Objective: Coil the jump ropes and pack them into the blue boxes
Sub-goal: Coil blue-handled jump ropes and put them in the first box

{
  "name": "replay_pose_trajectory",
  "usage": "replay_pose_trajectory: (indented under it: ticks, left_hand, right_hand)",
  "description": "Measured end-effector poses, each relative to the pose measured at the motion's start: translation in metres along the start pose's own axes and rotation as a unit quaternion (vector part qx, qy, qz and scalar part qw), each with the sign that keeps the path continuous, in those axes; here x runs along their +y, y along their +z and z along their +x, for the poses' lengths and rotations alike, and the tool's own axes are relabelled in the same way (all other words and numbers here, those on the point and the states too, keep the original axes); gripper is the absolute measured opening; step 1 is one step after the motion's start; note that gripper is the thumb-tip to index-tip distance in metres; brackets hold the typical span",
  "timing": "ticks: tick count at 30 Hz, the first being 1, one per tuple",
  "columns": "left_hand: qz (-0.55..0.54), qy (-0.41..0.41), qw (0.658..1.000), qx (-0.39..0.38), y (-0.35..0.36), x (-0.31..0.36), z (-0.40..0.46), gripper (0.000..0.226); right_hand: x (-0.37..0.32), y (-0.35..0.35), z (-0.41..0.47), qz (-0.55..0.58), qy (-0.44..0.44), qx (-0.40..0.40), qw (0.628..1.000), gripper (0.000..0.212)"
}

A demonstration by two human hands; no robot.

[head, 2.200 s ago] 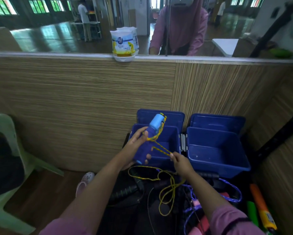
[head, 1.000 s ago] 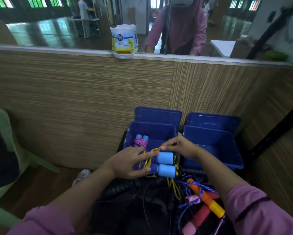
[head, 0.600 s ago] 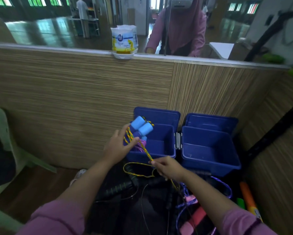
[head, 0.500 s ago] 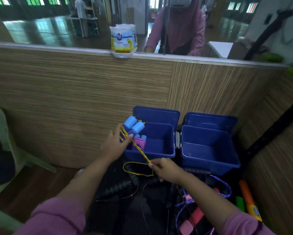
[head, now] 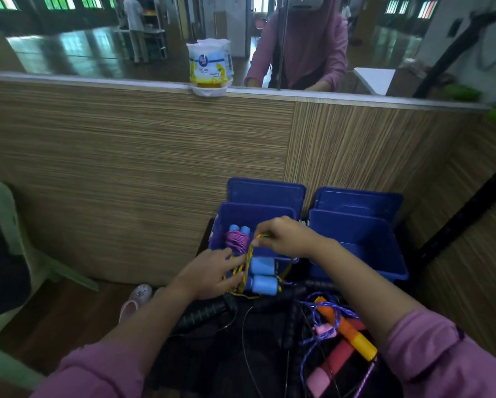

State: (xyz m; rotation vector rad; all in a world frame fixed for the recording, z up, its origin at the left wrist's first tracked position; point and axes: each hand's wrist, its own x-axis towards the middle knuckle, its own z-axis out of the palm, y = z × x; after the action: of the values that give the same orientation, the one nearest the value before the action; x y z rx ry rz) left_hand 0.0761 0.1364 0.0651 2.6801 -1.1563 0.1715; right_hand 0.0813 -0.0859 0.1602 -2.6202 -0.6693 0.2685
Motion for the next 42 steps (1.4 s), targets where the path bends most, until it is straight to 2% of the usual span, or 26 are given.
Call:
replay_pose_trajectory:
  ticks: [3,5,8,10,12,15,17,20,22,25,28,30,32,35,37,42]
  left_hand:
    - [-0.121,0.019,0.992,0.029,-0.006,0.008,-0.006,0.058]
    - [-0.212,-0.004,0.976,0.048,-0.01,0.011,-0.01,0.061]
    - [-0.288,-0.049,0.953,0.079,-0.017,0.02,-0.006,0.066]
    - [-0.314,-0.073,0.939,0.121,-0.023,0.025,0.0,0.061]
    - [-0.32,-0.102,0.927,0.164,-0.028,0.024,0.006,0.055]
    - [-0.289,-0.19,0.905,0.249,-0.033,0.016,0.017,0.057]
    - [-0.253,-0.272,0.881,0.293,-0.035,0.009,0.025,0.054]
    - [-0.206,-0.401,0.843,0.294,-0.031,-0.009,0.033,0.05]
    - [-0.136,-0.446,0.849,0.249,-0.029,-0.014,0.032,0.059]
    - [-0.052,-0.474,0.867,0.142,-0.022,-0.015,0.026,0.057]
    - [0.001,-0.408,0.912,0.042,-0.014,-0.015,0.013,0.058]
    - [0.046,-0.287,0.957,0.001,-0.007,-0.015,0.002,0.07]
    - [0.05,-0.172,0.984,-0.022,-0.002,-0.014,-0.007,0.082]
    - [0.003,-0.054,0.998,-0.033,0.001,-0.012,-0.015,0.075]
    - [-0.028,-0.008,0.999,-0.024,0.003,-0.011,-0.018,0.067]
    - [-0.128,-0.02,0.991,-0.012,-0.013,0.007,-0.015,0.08]
  right_hand:
    - [0.025,0.006,0.002,0.098,0.013,0.002,0.995,0.015]
    - [0.043,0.017,0.0,0.168,0.041,0.022,0.985,0.013]
    - [0.058,0.041,-0.005,0.269,0.098,0.022,0.958,0.015]
    - [0.057,0.054,-0.011,0.311,0.13,0.019,0.941,0.026]
    - [0.049,0.066,-0.018,0.335,0.138,0.016,0.932,0.024]
    - [0.042,0.082,-0.024,0.368,0.134,0.021,0.92,0.024]
    - [0.038,0.09,-0.025,0.351,0.137,0.024,0.926,0.025]
    - [0.023,0.091,-0.028,0.305,0.128,0.013,0.944,0.031]
    - [0.01,0.084,-0.03,0.255,0.119,0.007,0.96,0.032]
    - [-0.01,0.068,-0.033,0.099,0.056,0.006,0.993,0.03]
    - [-0.022,0.046,-0.031,0.001,0.024,0.024,0.999,0.02]
    - [-0.022,0.032,-0.027,-0.028,0.012,0.043,0.999,0.021]
    - [-0.014,0.021,-0.022,-0.034,0.013,0.042,0.998,0.022]
    - [0.005,0.015,-0.018,-0.002,0.031,0.021,0.999,0.023]
    - [0.019,0.018,-0.014,0.016,0.046,0.012,0.999,0.024]
    - [0.047,0.034,-0.013,0.13,0.072,0.045,0.988,0.024]
